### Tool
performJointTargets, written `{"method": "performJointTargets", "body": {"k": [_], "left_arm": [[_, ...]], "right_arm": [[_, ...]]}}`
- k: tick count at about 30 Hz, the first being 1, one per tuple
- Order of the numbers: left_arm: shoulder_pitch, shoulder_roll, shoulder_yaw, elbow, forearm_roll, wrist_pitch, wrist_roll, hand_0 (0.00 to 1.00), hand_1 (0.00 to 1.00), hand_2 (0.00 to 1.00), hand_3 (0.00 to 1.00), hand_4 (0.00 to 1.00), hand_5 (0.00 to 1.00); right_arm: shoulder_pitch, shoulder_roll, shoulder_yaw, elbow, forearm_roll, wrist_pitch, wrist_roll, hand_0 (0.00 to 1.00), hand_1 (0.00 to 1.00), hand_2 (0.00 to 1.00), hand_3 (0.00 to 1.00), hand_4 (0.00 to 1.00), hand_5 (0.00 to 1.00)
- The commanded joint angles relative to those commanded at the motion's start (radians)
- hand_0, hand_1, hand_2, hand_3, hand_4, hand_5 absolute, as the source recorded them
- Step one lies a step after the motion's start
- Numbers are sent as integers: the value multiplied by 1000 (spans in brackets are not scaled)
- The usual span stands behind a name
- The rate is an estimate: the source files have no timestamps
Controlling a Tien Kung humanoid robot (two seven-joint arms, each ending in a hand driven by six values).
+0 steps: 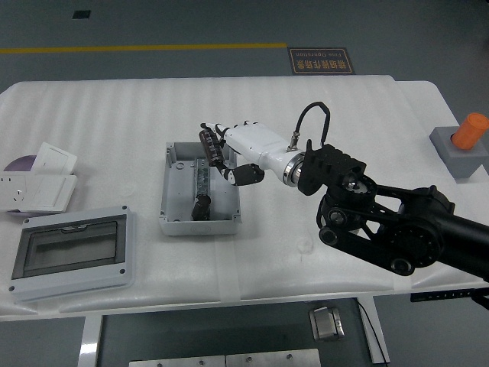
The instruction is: Pick up the battery,place it into the box
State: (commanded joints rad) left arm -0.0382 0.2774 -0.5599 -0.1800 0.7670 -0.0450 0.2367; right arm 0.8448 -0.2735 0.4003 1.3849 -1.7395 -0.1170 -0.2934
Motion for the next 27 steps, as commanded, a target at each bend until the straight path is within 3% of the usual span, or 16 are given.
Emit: {"method": "performJointTargets", "body": {"k": [5,6,11,12,17,22,27], "left_arm": [[4,-1,-4,0,2,1,2,632,643,479,547,601,391],[4,-1,-5,0,3,1,2,632,643,480,548,600,392],[4,0,-5,0,2,1,2,632,643,480,548,600,392],[4,0,-4,0,1,1,2,631,642,479,545,597,389],[3,-1,0,0,-4,0,1,631,642,479,545,597,389],[3,-2,2,0,-6,0,1,631,642,477,544,597,391],[6,-3,3,0,-9,0,1,629,642,477,545,591,384]], "right_arm": [[-20,31,-5,-15,1,-18,1,916,817,832,831,572,298],[-22,34,-9,-17,2,-18,0,973,919,998,998,696,329],[-29,52,-37,-23,2,-15,-6,973,919,998,998,696,329],[-30,56,-43,-24,3,-13,-8,998,954,998,998,765,351],[-35,60,-58,-28,2,-6,-12,998,954,998,998,765,351],[-46,35,-13,-37,-12,-1,-16,998,960,998,998,785,363],[-85,-26,89,-38,-42,-1,-17,998,964,998,998,811,385]]}}
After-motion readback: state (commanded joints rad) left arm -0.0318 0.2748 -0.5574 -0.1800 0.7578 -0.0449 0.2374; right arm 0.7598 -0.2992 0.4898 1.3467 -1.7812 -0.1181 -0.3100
